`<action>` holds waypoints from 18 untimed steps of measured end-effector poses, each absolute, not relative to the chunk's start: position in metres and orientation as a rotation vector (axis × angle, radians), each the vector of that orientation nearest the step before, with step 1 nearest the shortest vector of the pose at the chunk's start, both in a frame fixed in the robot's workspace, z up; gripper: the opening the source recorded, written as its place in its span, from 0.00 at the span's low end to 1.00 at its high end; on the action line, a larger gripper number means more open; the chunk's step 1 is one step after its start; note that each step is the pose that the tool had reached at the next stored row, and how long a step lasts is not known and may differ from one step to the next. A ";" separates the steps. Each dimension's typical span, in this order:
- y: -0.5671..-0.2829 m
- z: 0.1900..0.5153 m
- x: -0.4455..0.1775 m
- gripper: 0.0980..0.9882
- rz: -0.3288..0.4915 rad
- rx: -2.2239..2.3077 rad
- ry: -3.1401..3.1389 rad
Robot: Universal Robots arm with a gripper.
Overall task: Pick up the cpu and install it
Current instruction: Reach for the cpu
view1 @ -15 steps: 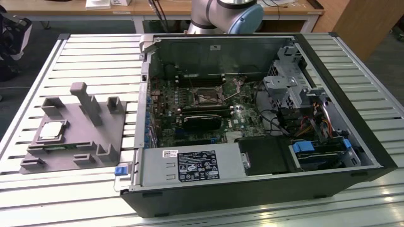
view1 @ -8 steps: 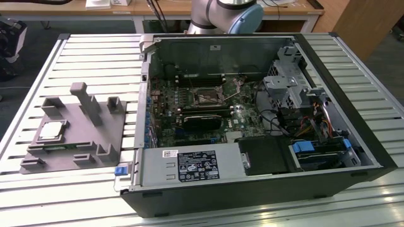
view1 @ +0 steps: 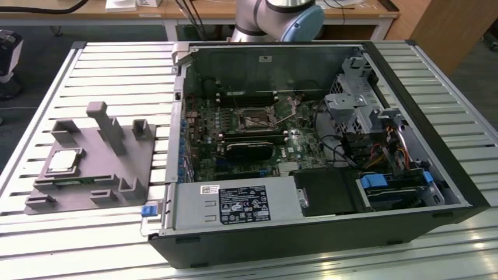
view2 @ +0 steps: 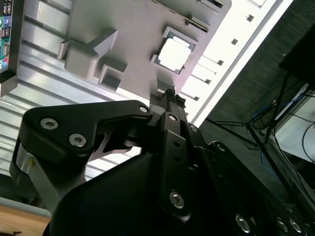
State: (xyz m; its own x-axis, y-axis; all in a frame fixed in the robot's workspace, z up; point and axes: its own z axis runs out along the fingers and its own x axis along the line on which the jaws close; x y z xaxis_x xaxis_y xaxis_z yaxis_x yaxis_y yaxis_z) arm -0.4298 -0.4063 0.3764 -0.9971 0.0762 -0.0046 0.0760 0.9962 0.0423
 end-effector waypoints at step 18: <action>-0.404 0.357 -0.444 0.01 0.065 0.121 3.156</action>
State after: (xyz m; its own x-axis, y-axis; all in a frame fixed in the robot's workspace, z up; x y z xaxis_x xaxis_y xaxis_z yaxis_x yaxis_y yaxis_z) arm -0.4443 -0.4039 0.3570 -0.9969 0.0762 0.0192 0.0770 0.9962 0.0405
